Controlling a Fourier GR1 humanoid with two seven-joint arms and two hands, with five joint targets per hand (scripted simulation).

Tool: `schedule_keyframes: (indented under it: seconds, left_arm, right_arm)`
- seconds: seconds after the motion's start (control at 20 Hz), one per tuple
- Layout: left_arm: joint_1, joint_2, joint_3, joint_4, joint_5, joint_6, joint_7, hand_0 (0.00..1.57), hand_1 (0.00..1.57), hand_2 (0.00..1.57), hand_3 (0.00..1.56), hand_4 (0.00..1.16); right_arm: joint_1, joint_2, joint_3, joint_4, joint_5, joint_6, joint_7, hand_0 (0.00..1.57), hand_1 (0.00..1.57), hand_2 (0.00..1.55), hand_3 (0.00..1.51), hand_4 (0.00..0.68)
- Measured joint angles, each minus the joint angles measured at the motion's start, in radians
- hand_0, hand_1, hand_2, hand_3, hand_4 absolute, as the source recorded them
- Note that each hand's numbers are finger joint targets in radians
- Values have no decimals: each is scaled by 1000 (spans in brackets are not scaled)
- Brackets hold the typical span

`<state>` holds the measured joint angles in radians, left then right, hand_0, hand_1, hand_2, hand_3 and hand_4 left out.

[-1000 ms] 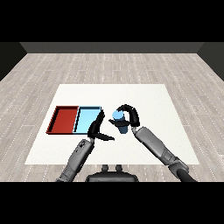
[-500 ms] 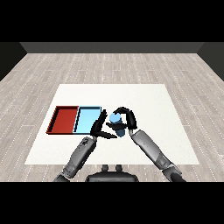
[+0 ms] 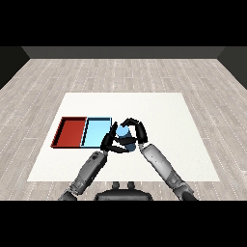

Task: Pick the blue can and put it in the blue box

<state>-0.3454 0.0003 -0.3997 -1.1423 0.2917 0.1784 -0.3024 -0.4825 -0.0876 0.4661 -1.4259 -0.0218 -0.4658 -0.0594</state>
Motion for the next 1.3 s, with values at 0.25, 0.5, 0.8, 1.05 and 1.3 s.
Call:
schedule_keyframes:
  seconds: [0.25, 0.5, 0.8, 1.05, 1.3]
  left_arm:
    - [-2, 0, -21, 5, 15, 12, -22, 0, 0, 0, 0, 0]
    - [-22, 1, -32, 6, 35, 17, -19, 0, 0, 0, 0, 0]
    - [-57, 3, -113, 36, 99, 64, -62, 0, 0, 0, 0, 0]
    - [-89, 8, -147, 57, 109, 117, -32, 0, 0, 0, 0, 505]
    - [-118, 15, -186, 90, 174, 212, -42, 858, 858, 942, 769, 571]
  right_arm:
    - [0, 56, -17, 11, 38, 14, 11, 1459, 1459, 1450, 1387, 628]
    - [13, 77, -24, 13, 7, 17, -9, 1447, 1447, 1449, 1383, 592]
    - [22, 82, -6, 5, -41, -10, -32, 1462, 1462, 1452, 1385, 597]
    - [28, 79, -6, -6, -81, 4, -41, 1475, 1475, 1469, 1396, 595]
    - [24, 76, 39, 14, -155, -41, -99, 1450, 1450, 1452, 1391, 614]
